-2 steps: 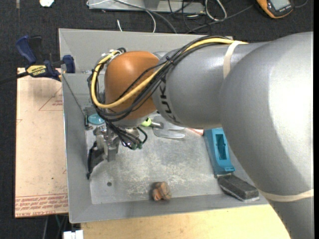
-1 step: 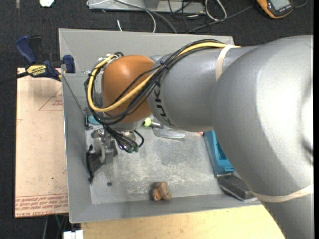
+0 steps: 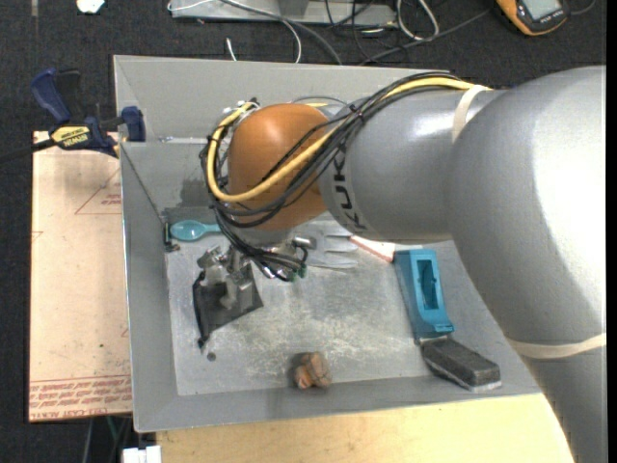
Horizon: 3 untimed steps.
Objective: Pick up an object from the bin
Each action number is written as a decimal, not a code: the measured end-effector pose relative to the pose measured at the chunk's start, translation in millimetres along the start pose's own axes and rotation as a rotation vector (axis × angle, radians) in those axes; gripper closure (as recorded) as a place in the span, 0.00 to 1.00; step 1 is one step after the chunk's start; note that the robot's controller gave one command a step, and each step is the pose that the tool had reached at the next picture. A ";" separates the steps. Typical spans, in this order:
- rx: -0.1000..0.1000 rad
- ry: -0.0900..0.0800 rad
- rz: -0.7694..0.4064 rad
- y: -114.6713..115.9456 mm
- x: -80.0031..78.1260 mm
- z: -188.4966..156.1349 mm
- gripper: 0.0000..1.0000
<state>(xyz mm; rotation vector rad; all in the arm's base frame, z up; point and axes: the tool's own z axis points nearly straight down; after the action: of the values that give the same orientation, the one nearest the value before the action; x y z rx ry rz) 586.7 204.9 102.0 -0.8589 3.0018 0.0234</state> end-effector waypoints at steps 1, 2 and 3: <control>-0.001 0.001 0.053 6.9 -10.6 -82.8 1.00; 0.002 -0.004 -0.149 -13.1 -27.3 -34.0 1.00; -0.004 0.006 -0.222 -6.8 -22.8 -56.8 1.00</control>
Offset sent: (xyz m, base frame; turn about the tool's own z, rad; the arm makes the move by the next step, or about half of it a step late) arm 0.0475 -0.0062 -0.0320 -0.3412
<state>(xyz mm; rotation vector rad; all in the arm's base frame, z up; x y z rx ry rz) 608.8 210.0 159.2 -1.1882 2.8927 0.0240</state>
